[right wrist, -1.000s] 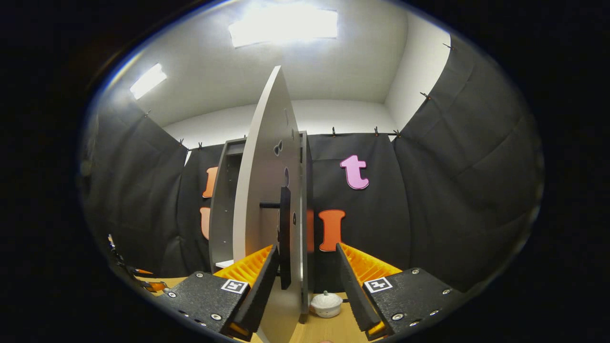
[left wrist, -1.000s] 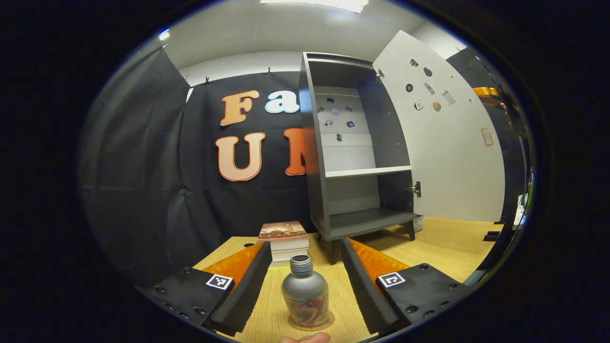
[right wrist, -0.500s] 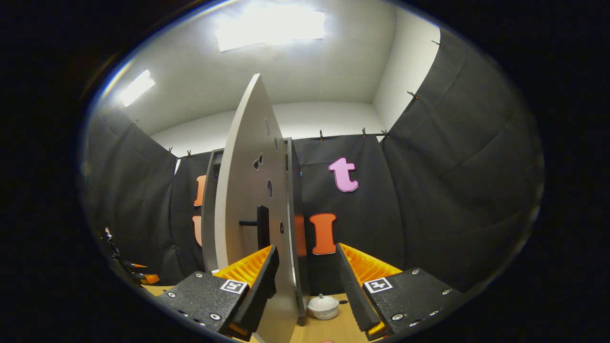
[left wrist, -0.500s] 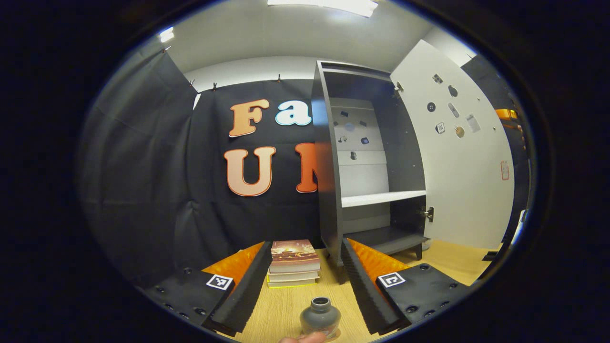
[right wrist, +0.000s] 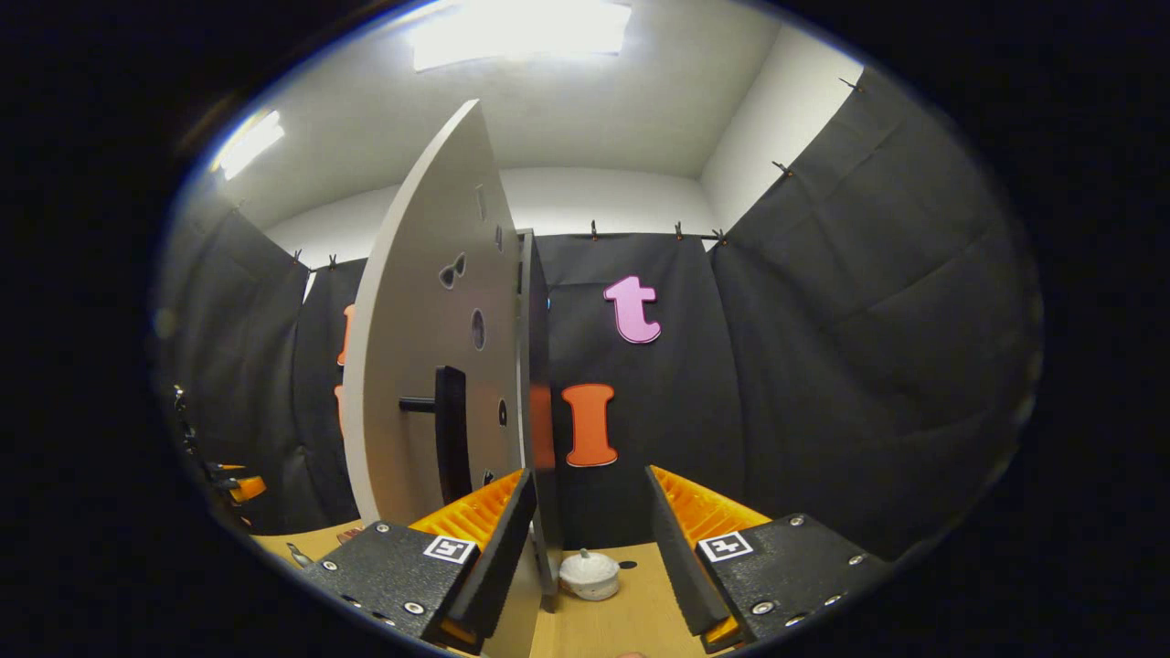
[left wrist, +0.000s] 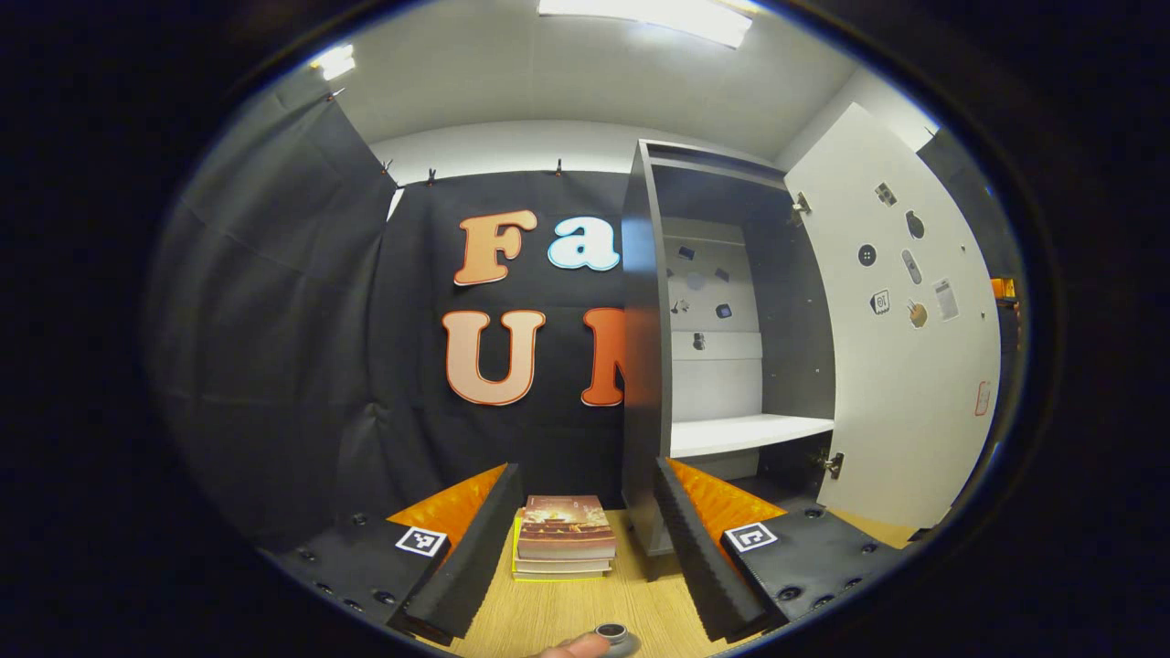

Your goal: Open the cabinet door with the right hand, grasp the bottle in the cabinet with the left hand and place it on the coaster, then close the cabinet door with the right hand.

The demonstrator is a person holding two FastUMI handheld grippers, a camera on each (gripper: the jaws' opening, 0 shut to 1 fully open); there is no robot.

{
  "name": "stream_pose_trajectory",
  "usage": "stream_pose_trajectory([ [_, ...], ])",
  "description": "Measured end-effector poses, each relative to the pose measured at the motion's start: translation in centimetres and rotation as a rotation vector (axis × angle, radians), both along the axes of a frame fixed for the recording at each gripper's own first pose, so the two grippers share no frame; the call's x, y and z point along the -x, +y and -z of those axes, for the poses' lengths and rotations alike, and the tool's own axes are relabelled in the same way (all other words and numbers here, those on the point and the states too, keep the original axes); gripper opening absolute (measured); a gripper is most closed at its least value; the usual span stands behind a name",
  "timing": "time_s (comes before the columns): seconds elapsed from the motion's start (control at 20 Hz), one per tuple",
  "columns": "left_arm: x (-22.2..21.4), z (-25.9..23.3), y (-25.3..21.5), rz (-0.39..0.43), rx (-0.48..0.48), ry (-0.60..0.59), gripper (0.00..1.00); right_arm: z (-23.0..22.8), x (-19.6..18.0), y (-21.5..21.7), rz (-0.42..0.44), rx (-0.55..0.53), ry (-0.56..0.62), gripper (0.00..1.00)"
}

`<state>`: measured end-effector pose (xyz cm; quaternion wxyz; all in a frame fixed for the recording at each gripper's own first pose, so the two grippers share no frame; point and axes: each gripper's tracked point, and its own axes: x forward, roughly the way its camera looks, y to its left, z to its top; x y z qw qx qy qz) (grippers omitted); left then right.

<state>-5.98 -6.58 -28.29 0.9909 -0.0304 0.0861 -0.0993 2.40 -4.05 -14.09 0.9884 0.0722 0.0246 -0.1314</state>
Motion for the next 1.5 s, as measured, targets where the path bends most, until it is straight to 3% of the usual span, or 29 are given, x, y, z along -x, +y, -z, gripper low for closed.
stream_pose_trajectory([
  [0.25, -1.1, -2.0, -0.6, 0.020, 0.026, 0.015, 0.95, 0.4, -0.1, 2.2, -0.062, 0.019, 0.026, 0.74],
  [0.4, -2.0, -3.0, 0.2, 0.002, 0.017, 0.011, 0.95, 0.2, 0.1, 2.4, -0.043, 0.063, 0.039, 0.71],
  [0.55, -2.8, -2.8, 0.6, -0.012, 0.009, 0.041, 0.95, 0.4, 0.1, 2.6, -0.044, 0.036, 0.055, 0.71],
  [0.7, -3.4, -3.4, 0.9, -0.018, 0.003, 0.055, 0.94, 0.5, 0.0, 3.2, -0.081, 0.010, 0.062, 0.69],
  [0.75, -3.4, -3.6, 1.2, -0.026, 0.002, 0.053, 0.95, 0.3, 0.0, 3.3, -0.091, 0.017, 0.061, 0.76],
  [0.8, -3.4, -3.5, 1.0, -0.023, 0.001, 0.058, 0.95, 0.2, -0.1, 3.4, -0.106, 0.030, 0.059, 0.68],
  [1.1, -3.2, -3.7, 1.8, -0.031, -0.012, 0.059, 0.95, -0.3, -0.6, 8.6, -0.255, 0.058, 0.045, 0.68],
  [1.5, -2.5, -4.6, 3.7, -0.051, -0.026, 0.032, 0.95, -0.2, -2.0, 11.6, -0.347, 0.020, 0.015, 0.67],
])
